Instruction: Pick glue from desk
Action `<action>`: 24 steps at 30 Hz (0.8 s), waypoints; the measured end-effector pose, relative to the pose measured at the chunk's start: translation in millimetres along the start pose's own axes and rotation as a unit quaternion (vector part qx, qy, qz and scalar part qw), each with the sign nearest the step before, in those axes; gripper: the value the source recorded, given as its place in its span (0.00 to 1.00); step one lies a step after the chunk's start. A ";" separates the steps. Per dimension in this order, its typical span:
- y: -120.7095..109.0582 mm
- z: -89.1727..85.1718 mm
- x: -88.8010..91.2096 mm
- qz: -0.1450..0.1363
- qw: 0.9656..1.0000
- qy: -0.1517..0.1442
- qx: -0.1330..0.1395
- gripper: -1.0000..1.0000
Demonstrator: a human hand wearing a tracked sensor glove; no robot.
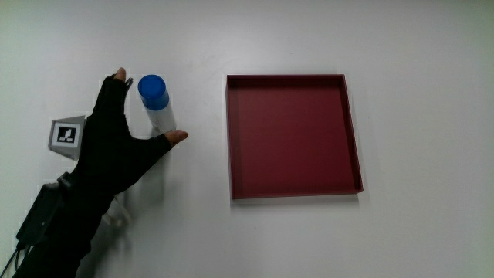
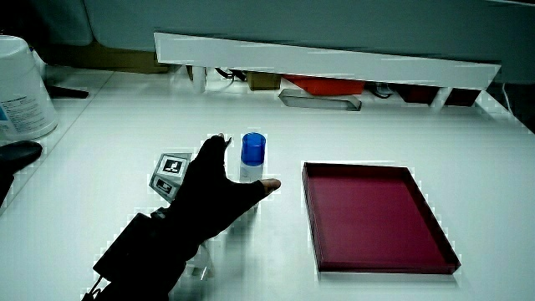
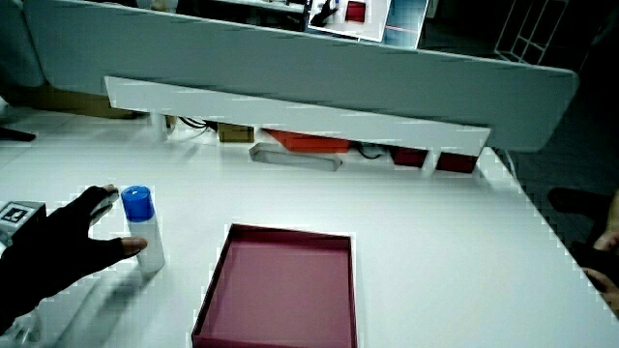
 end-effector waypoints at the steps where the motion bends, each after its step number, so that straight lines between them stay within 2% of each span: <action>1: 0.9 -1.0 -0.1 -0.002 1.000 -0.009 0.003 0.50; 2: 1.4 -1.2 -1.0 0.006 1.000 -0.004 0.005 0.50; 3: 2.3 -1.9 -1.2 -0.004 1.000 -0.011 0.007 0.50; 5: 2.7 -1.8 -2.4 0.005 1.000 0.002 0.015 0.50; 9: 4.3 -1.1 -2.4 0.004 1.000 -0.004 0.026 0.62; 13: 3.5 -0.3 -5.3 0.005 0.999 -0.023 0.042 0.75; 15: 3.7 0.7 -6.7 -0.005 0.998 -0.023 0.053 0.81; 16: 3.6 0.7 -7.4 0.002 0.999 -0.014 0.052 0.84; 18: 3.0 -0.6 -5.2 -0.005 0.998 -0.024 0.053 0.91; 21: 2.0 -0.8 -4.5 -0.019 0.998 -0.013 0.063 1.00; 24: 1.1 -3.1 0.9 -0.031 0.997 -0.030 0.065 1.00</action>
